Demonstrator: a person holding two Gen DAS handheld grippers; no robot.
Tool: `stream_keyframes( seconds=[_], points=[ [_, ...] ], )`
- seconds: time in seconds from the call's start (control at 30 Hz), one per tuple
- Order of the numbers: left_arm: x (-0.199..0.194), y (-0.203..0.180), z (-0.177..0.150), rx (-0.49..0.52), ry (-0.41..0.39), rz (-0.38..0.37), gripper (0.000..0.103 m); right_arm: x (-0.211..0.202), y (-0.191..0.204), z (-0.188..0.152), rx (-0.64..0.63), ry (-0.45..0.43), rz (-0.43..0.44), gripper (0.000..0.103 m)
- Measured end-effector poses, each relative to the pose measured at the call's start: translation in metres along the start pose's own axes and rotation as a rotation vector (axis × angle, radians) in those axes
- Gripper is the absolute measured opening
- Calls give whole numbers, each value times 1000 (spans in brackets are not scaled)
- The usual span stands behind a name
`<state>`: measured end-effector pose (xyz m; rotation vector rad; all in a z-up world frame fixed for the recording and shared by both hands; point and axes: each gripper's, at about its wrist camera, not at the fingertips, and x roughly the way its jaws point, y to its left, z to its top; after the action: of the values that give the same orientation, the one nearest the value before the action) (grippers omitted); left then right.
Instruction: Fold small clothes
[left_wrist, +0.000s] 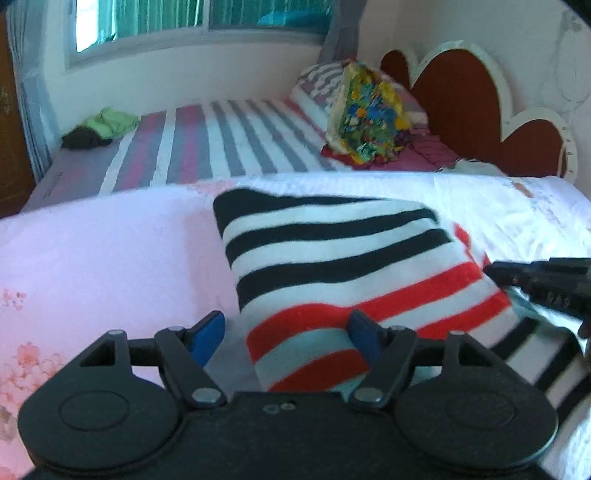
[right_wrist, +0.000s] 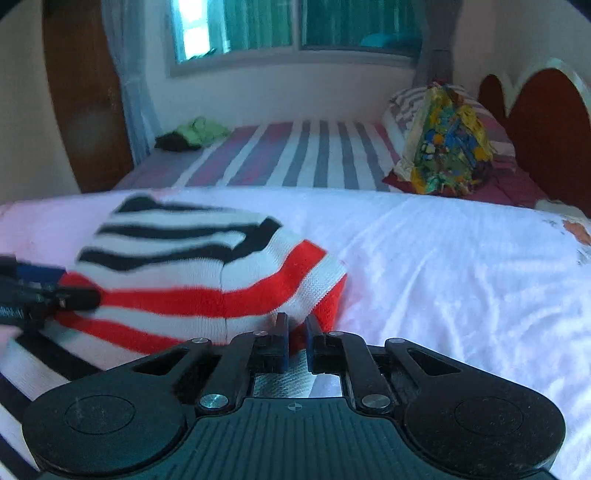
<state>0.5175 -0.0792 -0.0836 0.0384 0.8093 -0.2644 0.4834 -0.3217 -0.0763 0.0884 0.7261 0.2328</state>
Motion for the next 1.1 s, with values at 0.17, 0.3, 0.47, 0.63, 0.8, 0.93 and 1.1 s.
stream_keyframes(
  seconds=[0.17,0.3,0.47,0.63,0.8,0.93,1.1],
  points=[
    [-49,-8,-31,51,-72,-51,70,-73,2,-27,-13,-98,60,11],
    [-64,-13,-52,23,-74,-71,70,-107,6,-50,1,-105,116,11],
    [-60,-16,-58,-17,-42,-49,72,-94,23,-62,-48,-4,54,10],
    [-59,-19,-65,17,-40,-27,73,-79,19,-69,-19,57,32,10],
    [-58,-12,-83,-37,-30,-45,74,-72,18,-71,4,72,16,10],
    [-85,-8,-87,-77,-49,-62,69,-105,25,-64,-23,-11,-6,11],
    [-91,-4,-104,-100,-35,-56,71,-125,36,-73,-68,-19,57,11]
  ],
)
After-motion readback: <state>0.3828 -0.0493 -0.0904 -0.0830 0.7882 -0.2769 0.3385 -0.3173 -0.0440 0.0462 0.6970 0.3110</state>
